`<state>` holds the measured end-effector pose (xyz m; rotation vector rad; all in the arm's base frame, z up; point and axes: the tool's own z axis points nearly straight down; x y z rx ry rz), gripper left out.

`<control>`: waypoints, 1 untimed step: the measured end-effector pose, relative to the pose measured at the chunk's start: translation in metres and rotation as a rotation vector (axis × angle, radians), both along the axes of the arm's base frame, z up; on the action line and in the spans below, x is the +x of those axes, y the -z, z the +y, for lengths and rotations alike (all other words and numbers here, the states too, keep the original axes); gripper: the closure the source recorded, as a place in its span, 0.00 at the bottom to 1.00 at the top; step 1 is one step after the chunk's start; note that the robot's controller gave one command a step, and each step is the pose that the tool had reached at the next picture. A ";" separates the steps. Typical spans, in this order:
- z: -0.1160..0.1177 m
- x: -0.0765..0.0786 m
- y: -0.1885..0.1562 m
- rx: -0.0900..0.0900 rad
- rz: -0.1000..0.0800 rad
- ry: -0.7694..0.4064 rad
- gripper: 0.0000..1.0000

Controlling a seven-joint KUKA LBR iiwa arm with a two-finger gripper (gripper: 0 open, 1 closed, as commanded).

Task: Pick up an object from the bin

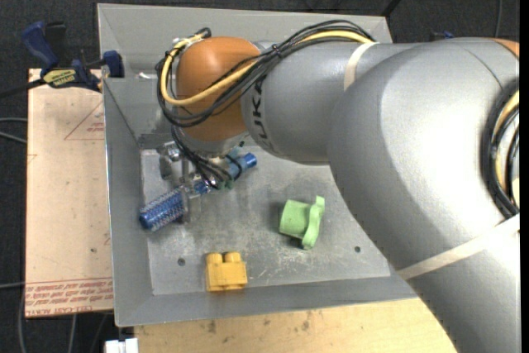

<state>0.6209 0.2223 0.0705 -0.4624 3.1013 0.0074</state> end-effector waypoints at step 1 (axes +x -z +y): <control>-0.004 0.000 0.001 -0.003 0.004 0.006 1.00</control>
Offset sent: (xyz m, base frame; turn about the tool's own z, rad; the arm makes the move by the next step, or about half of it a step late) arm 0.0000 0.0000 0.0000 0.0000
